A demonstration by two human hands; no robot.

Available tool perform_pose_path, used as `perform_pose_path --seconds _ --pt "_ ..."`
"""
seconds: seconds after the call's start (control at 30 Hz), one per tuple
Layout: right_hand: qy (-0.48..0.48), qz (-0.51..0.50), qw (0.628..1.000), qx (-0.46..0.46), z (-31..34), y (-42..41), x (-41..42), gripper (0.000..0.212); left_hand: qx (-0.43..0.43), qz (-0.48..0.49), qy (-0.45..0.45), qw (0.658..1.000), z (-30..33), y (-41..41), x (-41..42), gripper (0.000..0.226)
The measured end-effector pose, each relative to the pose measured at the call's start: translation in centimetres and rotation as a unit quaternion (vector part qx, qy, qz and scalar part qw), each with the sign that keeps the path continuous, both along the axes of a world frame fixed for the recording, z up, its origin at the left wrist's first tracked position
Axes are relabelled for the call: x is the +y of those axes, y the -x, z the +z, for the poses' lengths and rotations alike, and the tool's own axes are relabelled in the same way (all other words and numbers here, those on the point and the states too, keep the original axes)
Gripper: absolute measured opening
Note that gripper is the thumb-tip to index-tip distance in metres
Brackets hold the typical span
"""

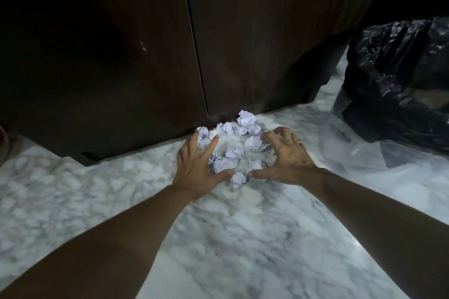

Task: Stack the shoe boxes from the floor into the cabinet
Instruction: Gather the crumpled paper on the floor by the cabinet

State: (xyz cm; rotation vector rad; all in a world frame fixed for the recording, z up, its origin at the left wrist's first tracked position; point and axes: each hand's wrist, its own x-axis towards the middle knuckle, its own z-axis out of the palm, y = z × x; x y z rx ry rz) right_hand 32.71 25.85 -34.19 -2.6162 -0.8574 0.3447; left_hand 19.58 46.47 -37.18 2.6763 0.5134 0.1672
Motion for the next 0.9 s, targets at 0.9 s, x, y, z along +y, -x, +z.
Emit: perform_pose_path --seconds 0.9 --pt "-0.095 0.077 0.988 -0.092 3.9 5.4 -3.1 0.029 -0.083 0.006 -0.021 0.996 3.9 1.3 -4.6 0.028"
